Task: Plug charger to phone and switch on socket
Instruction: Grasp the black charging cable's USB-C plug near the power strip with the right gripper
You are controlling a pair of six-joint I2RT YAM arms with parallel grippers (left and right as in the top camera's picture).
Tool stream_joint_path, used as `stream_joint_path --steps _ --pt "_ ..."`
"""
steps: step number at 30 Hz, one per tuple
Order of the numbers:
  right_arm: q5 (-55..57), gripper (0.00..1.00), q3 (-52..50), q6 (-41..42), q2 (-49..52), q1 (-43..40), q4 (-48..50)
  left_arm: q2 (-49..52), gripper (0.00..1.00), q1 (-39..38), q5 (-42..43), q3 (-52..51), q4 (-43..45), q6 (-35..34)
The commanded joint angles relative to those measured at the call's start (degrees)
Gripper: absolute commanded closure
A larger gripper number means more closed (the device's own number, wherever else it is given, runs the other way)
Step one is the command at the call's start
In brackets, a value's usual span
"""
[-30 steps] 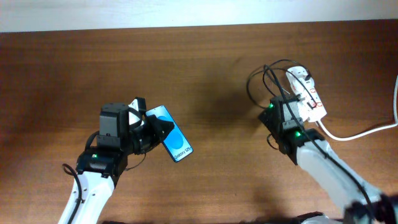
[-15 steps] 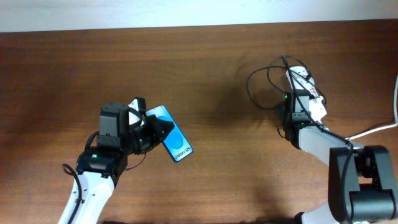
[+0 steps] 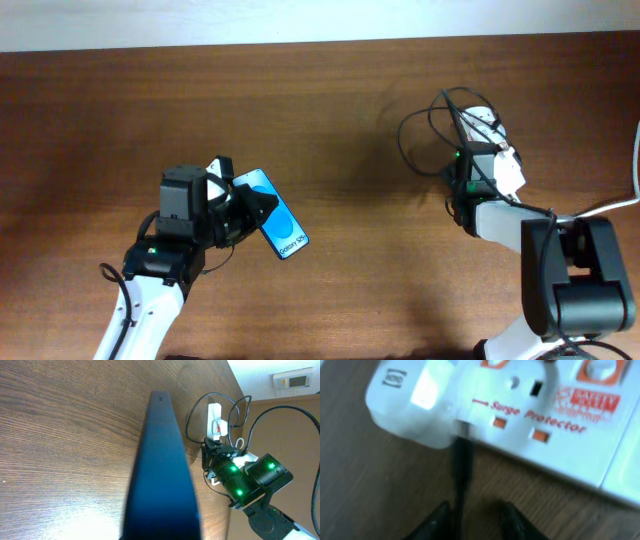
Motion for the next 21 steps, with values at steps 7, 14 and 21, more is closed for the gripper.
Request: stream_joint_path --steps 7,14,21 --pt "-6.1 0.96 0.0 -3.7 1.2 -0.5 0.3 -0.4 1.00 0.2 0.5 0.8 0.3 1.1" --pt "-14.7 0.96 0.0 -6.6 -11.7 -0.5 -12.8 -0.4 1.00 0.2 0.6 0.8 0.3 1.1" --pt "-21.0 0.96 0.0 -17.2 -31.6 -0.3 -34.5 -0.4 1.00 0.2 1.8 0.8 0.4 1.1"
